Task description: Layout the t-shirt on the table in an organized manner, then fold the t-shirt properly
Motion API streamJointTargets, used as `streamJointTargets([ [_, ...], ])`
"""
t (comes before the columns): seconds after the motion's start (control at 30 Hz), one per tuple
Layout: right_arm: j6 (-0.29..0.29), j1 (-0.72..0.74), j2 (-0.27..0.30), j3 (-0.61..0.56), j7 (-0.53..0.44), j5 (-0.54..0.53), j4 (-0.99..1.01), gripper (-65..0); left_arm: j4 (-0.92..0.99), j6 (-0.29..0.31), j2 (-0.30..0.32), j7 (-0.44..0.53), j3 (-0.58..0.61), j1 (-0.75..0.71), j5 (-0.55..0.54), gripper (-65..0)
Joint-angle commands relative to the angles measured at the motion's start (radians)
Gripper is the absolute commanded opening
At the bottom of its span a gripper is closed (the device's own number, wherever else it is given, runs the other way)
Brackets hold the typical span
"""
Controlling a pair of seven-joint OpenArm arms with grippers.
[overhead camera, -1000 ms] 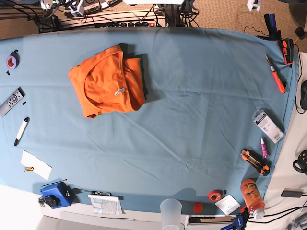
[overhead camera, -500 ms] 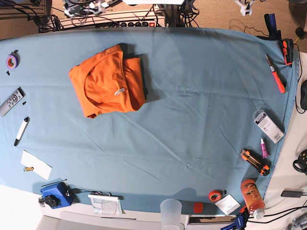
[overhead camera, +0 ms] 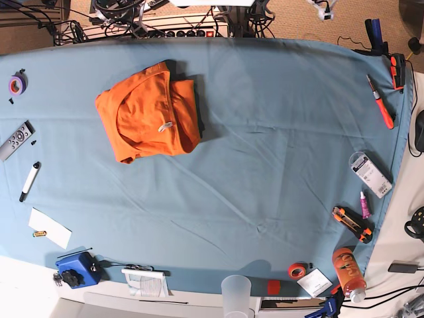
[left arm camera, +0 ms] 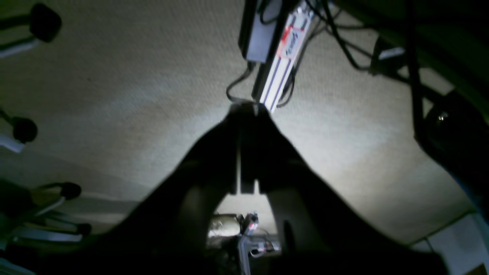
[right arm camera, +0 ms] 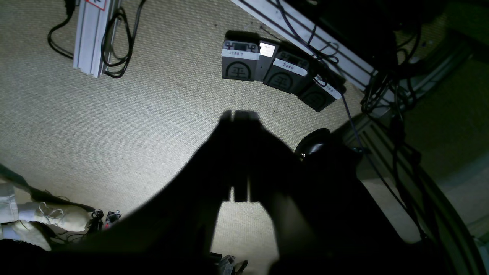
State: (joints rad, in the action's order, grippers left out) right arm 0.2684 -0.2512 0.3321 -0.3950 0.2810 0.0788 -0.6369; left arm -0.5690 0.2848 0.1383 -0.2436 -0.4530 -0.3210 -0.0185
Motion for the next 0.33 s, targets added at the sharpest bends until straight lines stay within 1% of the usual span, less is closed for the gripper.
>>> streamJointTargets([
  [0.0,-0.003,0.008,0.016,0.002,0.009,0.0,-0.007,-65.0,-0.017,0.004,0.009,0.001,-0.001,-0.009,-0.003,-65.0],
  [0.17,-0.003,0.03,0.014,0.002,0.052,-0.009,-0.009,-65.0,-0.043,0.004,0.009,0.001,-0.001,-0.008,-0.004,-65.0],
  [0.3,-0.003,0.03,0.014,0.002,0.055,-0.019,-0.009,-65.0,-0.043,0.004,0.009,0.001,-0.001,-0.009,-0.004,-65.0],
])
